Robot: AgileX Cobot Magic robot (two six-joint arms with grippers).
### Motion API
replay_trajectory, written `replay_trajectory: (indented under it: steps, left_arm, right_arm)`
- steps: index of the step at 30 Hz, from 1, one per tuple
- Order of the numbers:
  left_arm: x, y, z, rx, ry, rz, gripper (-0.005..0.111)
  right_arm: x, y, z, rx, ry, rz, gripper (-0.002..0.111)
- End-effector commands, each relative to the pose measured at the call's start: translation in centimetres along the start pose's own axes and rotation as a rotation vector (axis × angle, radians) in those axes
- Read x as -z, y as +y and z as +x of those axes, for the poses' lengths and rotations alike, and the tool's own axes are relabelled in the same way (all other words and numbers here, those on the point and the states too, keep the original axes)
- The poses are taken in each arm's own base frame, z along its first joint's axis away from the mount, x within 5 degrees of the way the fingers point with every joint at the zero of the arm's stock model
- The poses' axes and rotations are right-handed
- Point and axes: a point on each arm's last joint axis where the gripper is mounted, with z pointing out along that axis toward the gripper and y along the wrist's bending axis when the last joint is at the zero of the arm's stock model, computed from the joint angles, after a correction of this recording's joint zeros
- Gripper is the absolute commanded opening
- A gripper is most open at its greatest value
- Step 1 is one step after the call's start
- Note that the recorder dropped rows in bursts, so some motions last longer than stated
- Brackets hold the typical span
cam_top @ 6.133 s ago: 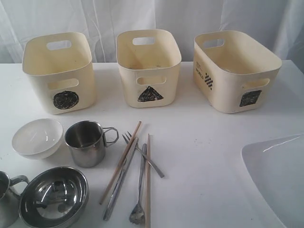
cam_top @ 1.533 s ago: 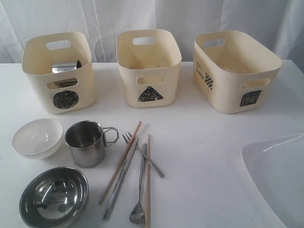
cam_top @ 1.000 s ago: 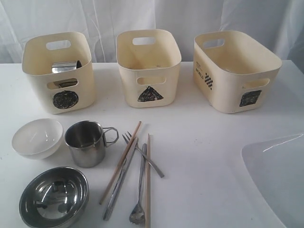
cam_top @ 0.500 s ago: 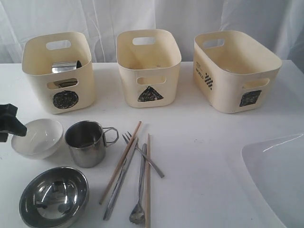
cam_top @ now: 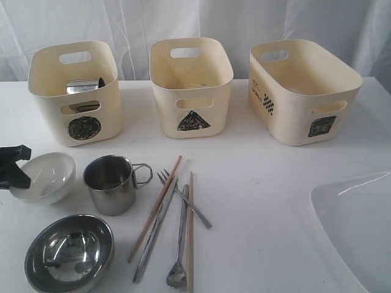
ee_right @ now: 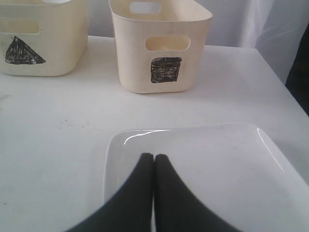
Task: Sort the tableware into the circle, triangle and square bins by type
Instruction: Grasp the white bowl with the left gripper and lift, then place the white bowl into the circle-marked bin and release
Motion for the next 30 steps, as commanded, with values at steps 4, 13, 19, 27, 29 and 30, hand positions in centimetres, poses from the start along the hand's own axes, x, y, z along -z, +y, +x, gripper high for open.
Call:
replay_trajectory:
  steps: [4,13,19,27,29,30]
  left_arm:
    - [0.3,-0.3,-0.1,-0.003,-0.006,0.016,0.000]
    - [8.6,-4.6,-2.7,-0.180,-0.205,0.025,0.000]
    - [15.8,-7.8,-4.7,-0.218,-0.550,-0.001,0.000]
    - [19.8,-8.7,-8.3,0.052,-0.994,0.146,0.000]
    - [19.0,-8.8,-9.7,0.019,-1.022,0.163,0.000]
    - [18.6,-9.0,-10.3,-0.029,-1.031,0.158,0.000]
  right_arm:
    - [0.0,0.0,-0.1,0.001,-0.013,0.000,0.000]
    - [0.0,0.0,-0.1,0.001,-0.013,0.000,0.000]
    - [0.0,0.0,-0.1,0.001,-0.013,0.000,0.000]
    - [0.0,0.0,-0.1,0.001,-0.013,0.000,0.000]
    - [0.0,0.0,-0.1,0.001,-0.013,0.000,0.000]
    - [0.0,0.0,-0.1,0.001,-0.013,0.000,0.000]
